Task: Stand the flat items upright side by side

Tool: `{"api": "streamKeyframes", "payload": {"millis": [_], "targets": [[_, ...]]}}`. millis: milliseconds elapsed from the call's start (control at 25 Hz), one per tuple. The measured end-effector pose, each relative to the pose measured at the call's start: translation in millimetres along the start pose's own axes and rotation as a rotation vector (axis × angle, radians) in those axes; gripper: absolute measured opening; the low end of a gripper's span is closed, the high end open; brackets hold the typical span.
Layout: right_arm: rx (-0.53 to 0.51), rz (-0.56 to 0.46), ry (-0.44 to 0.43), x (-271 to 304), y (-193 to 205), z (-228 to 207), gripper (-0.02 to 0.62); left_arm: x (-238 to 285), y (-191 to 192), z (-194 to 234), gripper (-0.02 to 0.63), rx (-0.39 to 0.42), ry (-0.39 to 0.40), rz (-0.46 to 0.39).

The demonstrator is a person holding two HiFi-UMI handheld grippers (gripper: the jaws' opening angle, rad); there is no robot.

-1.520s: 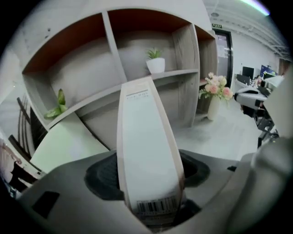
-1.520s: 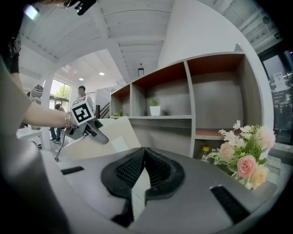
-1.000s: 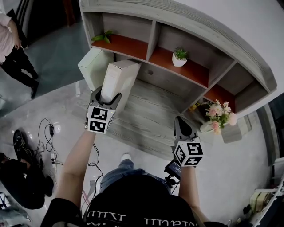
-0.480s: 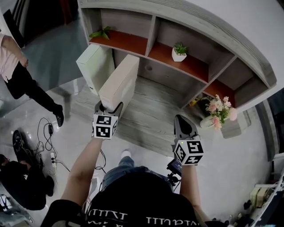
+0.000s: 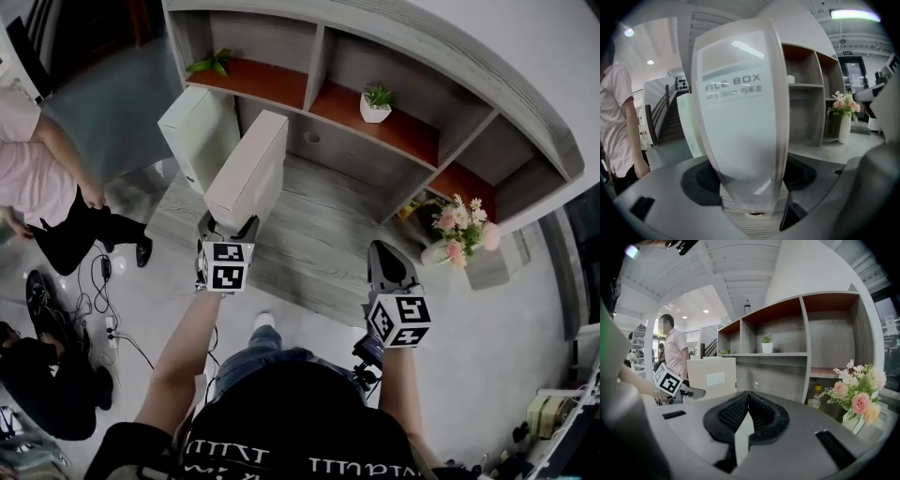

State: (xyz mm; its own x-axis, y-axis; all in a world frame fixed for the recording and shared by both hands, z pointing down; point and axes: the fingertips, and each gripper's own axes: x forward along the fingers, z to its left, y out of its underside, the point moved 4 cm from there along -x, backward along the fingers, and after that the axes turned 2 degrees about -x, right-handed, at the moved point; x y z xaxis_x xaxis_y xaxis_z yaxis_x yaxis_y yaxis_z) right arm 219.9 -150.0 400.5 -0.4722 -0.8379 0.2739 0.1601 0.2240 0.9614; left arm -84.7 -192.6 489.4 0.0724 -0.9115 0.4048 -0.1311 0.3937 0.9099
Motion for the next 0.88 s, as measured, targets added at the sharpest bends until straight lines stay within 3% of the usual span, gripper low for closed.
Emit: {"api": "streamKeyframes", "payload": {"millis": [160,280,400,880], "targets": [[0.009,0.009,-0.006,-1,5,-5,0.015,-20,3,4,0.356,-0.048,-0.106,0.017],[0.016,0.016,-0.010,-1,9,-10,0.015,-25,4,2,0.339,-0.047,-0.144,0.030],[0.017,0.018,-0.016,-1,11,-15,0.015,-24,5,2,0.310,-0.059,-0.162,0.044],[-0.003,0.026,-0.024,13,7,-29,0.015,14,-11,44,0.311,-0.087,-0.186,0.084]]}}
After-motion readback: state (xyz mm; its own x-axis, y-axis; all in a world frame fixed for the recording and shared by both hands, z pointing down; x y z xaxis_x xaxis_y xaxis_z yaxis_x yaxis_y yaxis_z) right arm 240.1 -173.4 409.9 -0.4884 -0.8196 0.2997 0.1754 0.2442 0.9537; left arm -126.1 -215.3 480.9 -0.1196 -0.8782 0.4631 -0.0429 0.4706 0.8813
